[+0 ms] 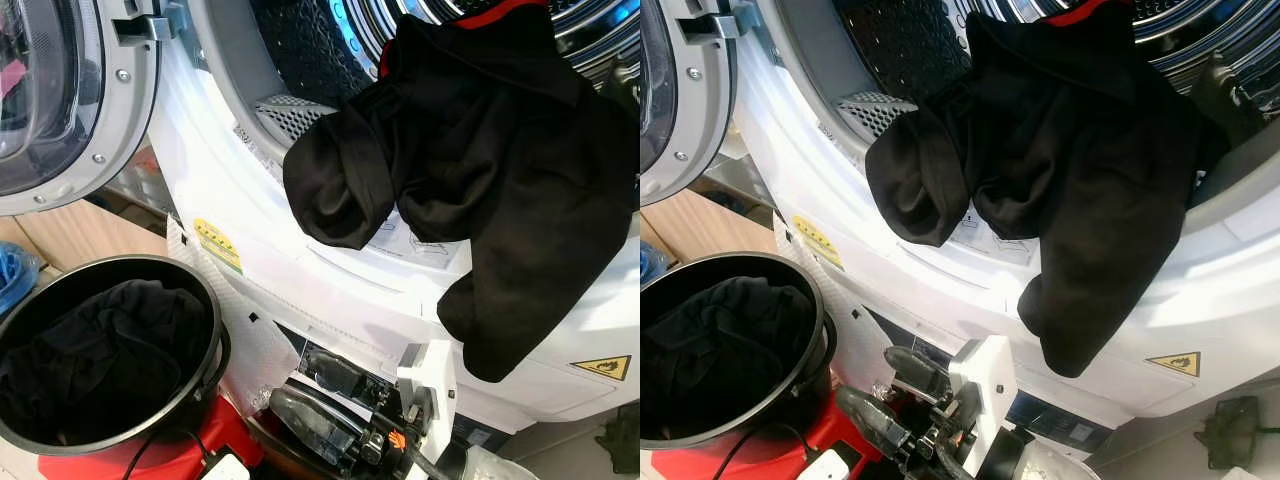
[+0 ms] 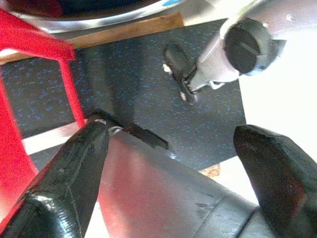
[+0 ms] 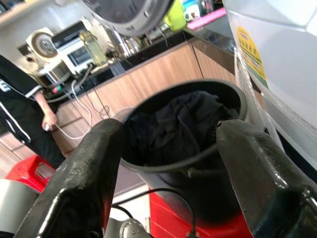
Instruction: Clothes washing
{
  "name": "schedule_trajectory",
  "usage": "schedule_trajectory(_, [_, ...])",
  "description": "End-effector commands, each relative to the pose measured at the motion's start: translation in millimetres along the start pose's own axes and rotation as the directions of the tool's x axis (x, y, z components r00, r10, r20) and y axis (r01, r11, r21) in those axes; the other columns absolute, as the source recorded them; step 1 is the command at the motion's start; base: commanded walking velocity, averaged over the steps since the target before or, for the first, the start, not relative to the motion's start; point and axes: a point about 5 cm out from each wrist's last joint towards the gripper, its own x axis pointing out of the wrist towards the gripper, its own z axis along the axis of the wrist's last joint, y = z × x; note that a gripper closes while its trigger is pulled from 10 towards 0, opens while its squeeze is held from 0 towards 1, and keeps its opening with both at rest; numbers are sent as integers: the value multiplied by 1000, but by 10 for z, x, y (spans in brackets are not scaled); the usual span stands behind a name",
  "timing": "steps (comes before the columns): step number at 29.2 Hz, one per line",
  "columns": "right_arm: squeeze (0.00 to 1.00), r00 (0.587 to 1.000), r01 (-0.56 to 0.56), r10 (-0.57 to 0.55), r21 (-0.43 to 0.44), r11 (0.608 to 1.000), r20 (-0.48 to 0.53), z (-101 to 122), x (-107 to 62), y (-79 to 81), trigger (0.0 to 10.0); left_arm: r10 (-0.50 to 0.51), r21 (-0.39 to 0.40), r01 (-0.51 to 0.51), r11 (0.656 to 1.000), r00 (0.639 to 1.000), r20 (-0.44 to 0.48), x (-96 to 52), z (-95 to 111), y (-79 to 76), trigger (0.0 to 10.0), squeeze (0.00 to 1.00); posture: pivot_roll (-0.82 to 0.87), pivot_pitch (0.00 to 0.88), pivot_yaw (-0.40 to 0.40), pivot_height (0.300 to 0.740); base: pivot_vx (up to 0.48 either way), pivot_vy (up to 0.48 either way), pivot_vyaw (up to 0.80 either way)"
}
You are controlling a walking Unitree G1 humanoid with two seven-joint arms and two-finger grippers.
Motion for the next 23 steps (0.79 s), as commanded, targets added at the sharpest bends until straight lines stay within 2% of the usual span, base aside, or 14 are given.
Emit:
schedule_trajectory(1, [0,998,43,-43,-7,999,-42,-91,-2,-61,10000,-41,58,44,997,998,-53,-16,-116,-40,10000,0,-93,189,-85,740,0,0,0])
schedule_trajectory(2, [0,998,43,-43,-7,999,-42,-91,-2,-61,10000,-41,58,44,997,998,-53,-16,-116,-40,10000,0,-93,189,-85,740,0,0,0])
schedule_trajectory(3, [0,995,67,-68,-21,998,-72,-155,13,-99,10000,-53,97,59,994,996,-67,-23,-126,-38,10000,0,-94,189,-84,740,0,0,0])
schedule_trajectory(6, [0,992,78,-81,-37,996,-101,-209,26,-113,10000,-60,87,66,994,996,-61,-20,-117,-43,10000,0,-92,188,-86,740,0,0,0])
schedule_trajectory(8, [0,976,122,-130,-53,991,-173,-328,53,-174,10000,-65,78,70,995,996,-57,-19,-111,-45,10000,0,-94,190,-84,740,0,0,0])
schedule_trajectory(12, [0,966,143,-152,-54,988,-210,-412,82,-220,10000,-67,74,71,995,996,-55,-21,-111,-43,10000,0,-94,189,-85,740,0,0,0])
schedule_trajectory(17, [0,945,165,-171,-45,985,-280,-626,210,-333,10000,-68,76,71,995,996,-51,-21,-108,-42,10000,0,-83,189,-84,740,0,0,0])
schedule_trajectory(23, [0,936,186,-190,-42,982,-297,-707,263,-420,10000,-69,75,72,995,996,-48,-20,-101,-42,10000,0,-81,187,-82,740,0,0,0])
